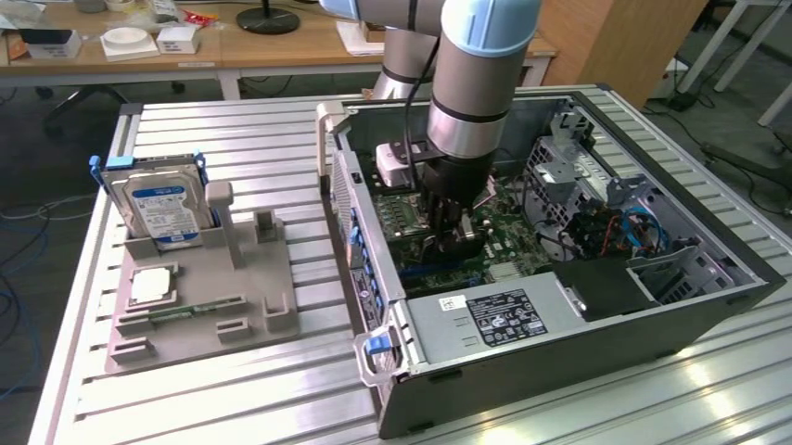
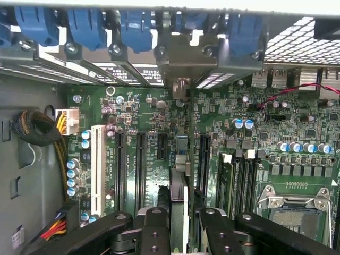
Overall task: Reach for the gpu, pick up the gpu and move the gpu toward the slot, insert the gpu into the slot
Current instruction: 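Insert the gpu into the slot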
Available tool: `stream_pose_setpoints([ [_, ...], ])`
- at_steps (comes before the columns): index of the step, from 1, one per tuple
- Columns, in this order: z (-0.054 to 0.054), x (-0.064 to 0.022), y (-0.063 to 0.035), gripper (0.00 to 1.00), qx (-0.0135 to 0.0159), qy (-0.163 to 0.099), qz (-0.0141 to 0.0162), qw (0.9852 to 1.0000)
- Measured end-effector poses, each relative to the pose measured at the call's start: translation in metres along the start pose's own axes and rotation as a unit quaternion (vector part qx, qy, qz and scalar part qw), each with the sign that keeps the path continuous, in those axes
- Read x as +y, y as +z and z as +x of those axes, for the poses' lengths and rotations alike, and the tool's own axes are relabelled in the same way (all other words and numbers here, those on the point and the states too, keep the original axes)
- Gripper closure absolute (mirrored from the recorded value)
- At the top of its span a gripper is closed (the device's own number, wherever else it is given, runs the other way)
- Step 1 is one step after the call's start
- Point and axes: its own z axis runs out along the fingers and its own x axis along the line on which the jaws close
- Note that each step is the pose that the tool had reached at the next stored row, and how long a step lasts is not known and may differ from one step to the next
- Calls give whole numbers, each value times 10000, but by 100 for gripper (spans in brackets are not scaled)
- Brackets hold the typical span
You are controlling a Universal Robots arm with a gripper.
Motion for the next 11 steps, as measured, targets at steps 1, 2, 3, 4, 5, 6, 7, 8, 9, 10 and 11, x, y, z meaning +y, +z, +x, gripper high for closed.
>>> stream_pose_setpoints([
  [1,0,0,0,74,0,0,1,10000],
  [2,-1,-1,0,74,0,0,1,10000],
  [3,-1,-1,1,74,-1,0,1,10000],
  [4,-1,-1,1,74,-1,0,1,10000],
  [5,-1,-1,1,74,-1,0,1,10000],
  [6,-1,-1,1,74,-1,0,1,10000],
  [7,-1,-1,1,74,-1,0,1,10000],
  [8,-1,0,1,74,-1,0,1,10000],
  [9,-1,4,1,74,-1,0,2,10000],
  [10,-2,8,1,74,-1,0,3,10000],
  [11,-2,12,2,74,-4,1,4,10000],
])
